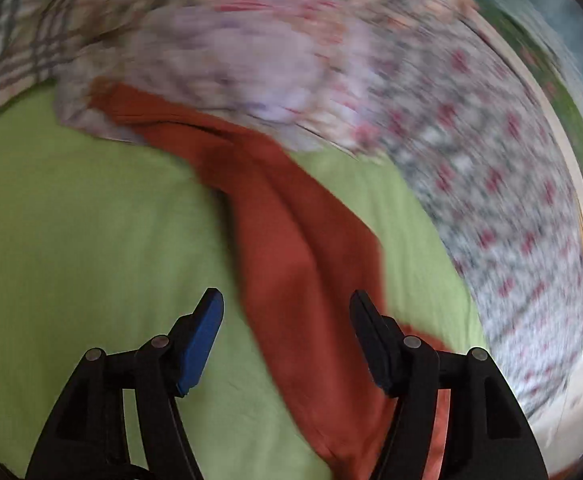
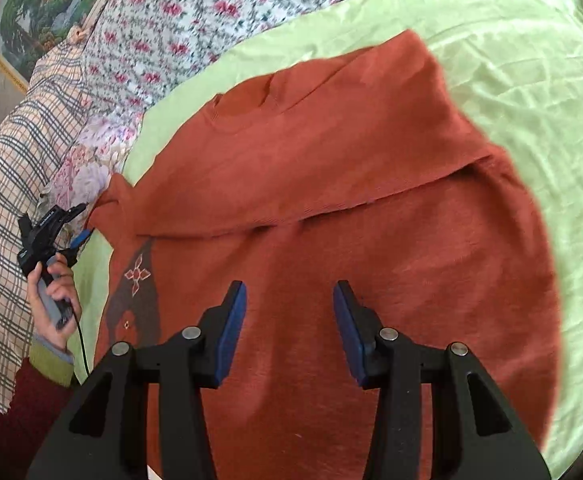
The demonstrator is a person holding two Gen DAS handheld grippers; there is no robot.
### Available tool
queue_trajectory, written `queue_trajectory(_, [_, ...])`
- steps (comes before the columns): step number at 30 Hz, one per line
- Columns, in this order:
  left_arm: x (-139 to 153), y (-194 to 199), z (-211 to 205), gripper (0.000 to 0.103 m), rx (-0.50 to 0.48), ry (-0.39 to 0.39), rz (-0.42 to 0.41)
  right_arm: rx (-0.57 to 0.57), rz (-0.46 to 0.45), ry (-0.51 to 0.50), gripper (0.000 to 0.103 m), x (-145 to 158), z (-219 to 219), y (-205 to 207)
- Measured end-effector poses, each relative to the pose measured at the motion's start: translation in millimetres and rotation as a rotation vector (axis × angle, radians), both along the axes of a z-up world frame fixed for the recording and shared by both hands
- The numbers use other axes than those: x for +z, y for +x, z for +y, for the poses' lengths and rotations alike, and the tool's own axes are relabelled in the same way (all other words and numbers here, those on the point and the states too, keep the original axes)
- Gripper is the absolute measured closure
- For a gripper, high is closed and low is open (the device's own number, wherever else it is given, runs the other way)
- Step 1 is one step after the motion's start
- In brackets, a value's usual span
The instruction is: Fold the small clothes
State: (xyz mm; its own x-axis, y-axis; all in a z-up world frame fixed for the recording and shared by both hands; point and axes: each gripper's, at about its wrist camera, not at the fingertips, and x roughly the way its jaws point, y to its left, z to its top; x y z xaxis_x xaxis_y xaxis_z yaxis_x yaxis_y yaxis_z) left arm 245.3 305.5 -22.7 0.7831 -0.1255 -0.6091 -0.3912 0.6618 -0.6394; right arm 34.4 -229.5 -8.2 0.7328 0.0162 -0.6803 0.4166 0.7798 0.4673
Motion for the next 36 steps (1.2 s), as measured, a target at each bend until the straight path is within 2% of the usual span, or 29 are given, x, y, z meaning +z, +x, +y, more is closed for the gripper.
queue_trajectory(4, [-34.9, 30.2, 62.9, 0.035, 0.077, -0.180, -0.002, 0.018, 0.012, -0.005, 0.056, -1.1, 6.5, 11.7])
queue_trajectory(6, [-40.6, 46.5, 74.0, 0.035, 0.102, -0.230, -0.025, 0.022, 0.015, -0.008, 0.056, -0.4, 8.4, 15.0])
queue_trajectory(8, [-35.0, 63.7, 83.7, 0.037, 0.112, -0.216, -0.045, 0.024, 0.018, -0.013, 0.056, 0.7, 8.8, 16.6])
queue_trajectory(9, [-34.8, 69.5, 86.5, 0.041, 0.111, -0.209, -0.042, 0.022, 0.021, -0.016, 0.056, 0.8, 9.0, 16.9])
queue_trajectory(11, [-33.4, 82.9, 87.2, 0.064, 0.085, -0.218, -0.045, 0.018, 0.028, -0.017, 0.056, -0.9, 8.0, 16.6])
queue_trajectory(12, [-33.1, 87.4, 86.0, 0.089, 0.067, -0.214, -0.044, 0.015, 0.033, -0.015, 0.056, -2.2, 8.2, 16.6])
queue_trajectory(13, [-32.1, 89.9, 83.9, 0.094, 0.048, -0.203, -0.047, 0.013, 0.036, -0.014, 0.056, -3.0, 7.6, 16.8])
queue_trajectory(17, [-3.8, 71.5, 65.3, 0.096, 0.032, -0.120, -0.120, 0.016, 0.041, -0.017, 0.056, -4.2, 10.3, 18.5])
queue_trajectory(20, [18.8, 61.6, 43.7, 0.097, -0.006, -0.097, -0.171, 0.029, 0.036, -0.021, 0.056, -2.1, 14.3, 20.0])
queue_trajectory(24, [52.7, 48.8, -9.5, 0.097, -0.126, -0.019, -0.226, 0.028, 0.020, -0.018, 0.056, 0.7, 16.1, 17.7])
queue_trajectory(29, [79.3, 35.0, -129.8, 0.097, -0.363, 0.100, -0.267, 0.015, 0.000, -0.018, 0.056, 5.4, 14.4, 10.6])
queue_trajectory(32, [73.6, 30.8, -205.3, 0.097, -0.505, 0.154, -0.259, -0.001, -0.011, -0.012, 0.056, 7.9, 10.8, 3.9])
queue_trajectory(36, [47.3, 25.9, -289.2, 0.096, -0.666, 0.223, -0.197, -0.021, -0.022, -0.015, 0.056, 11.6, 4.7, -7.6])
